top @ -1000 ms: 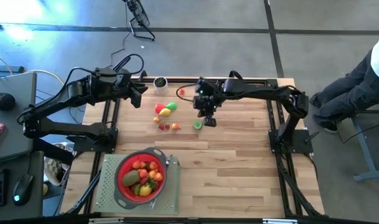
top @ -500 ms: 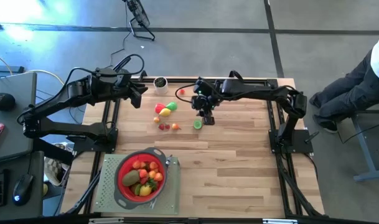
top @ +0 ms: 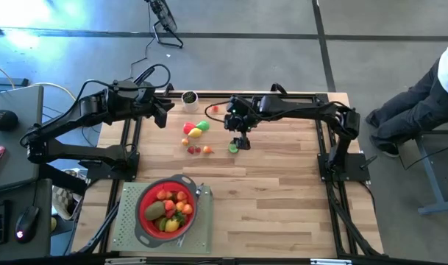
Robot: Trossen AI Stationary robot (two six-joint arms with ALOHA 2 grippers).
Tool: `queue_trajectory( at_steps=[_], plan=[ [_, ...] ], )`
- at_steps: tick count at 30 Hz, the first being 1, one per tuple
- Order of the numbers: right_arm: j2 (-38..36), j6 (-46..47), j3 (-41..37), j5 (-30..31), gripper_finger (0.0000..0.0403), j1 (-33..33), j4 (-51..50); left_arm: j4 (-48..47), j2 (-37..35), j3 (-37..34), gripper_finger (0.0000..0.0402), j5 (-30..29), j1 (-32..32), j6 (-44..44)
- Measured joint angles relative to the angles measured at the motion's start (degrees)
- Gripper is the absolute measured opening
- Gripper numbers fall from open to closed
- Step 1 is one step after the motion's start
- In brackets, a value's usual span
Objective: Pick & Place Fruit
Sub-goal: Put the half kiwi into the red strainer bowl on the shelf
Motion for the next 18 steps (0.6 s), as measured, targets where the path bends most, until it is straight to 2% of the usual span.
queue_trajectory(
  at_steps=[6,18],
  plan=[
    [2.5,0.6,-6.8,-3.1,0.0313,-0.2,4.0,-0.2,0.0,0.0,0.0096,0.0,0.0,0.0],
    [2.6,2.1,-19.0,-1.9,0.0303,0.3,18.4,-1.5,0.0,0.0,0.0097,-0.3,0.0,0.4]
  ],
)
